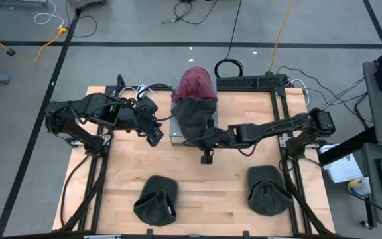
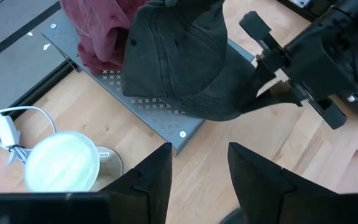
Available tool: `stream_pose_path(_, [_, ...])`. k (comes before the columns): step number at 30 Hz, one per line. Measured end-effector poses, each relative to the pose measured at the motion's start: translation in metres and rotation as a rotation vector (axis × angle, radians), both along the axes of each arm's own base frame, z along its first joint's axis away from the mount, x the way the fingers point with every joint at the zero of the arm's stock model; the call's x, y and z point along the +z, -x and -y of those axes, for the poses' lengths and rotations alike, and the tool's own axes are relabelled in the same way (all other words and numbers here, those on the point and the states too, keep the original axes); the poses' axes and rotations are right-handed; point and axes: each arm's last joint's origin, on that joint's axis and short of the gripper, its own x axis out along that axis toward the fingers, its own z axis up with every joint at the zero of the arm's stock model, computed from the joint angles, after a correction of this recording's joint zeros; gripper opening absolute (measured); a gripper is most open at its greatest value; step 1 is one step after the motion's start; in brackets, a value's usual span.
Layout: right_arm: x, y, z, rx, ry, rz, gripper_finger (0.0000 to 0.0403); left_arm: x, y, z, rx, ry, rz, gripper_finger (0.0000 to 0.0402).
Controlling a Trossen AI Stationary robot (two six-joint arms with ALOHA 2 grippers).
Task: Pick & Place hat
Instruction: Put the top right black cap on the shelf
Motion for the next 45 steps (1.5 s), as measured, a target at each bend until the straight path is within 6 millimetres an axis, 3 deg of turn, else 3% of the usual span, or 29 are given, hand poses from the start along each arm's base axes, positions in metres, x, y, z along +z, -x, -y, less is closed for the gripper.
stream_pose_path(9, [0.003,-0.003,0.012,-0.019,-0.022,0.038,0.0038,0.0,0.0,0.0,-0.009,0.015,-0.003,0.0174])
stream_pose_path(29, [0.006,-0.005,0.028,-0.181,0.078,0.083,0.0038,0.002,-0.003,0.001,-0.015,0.013,0.032,0.0138])
stream_pose_path(45, [0.004,-0.013,0.044,-0.181,0.137,0.118,0.0027,0.004,-0.007,0.002,-0.048,0.006,0.071,0.0161])
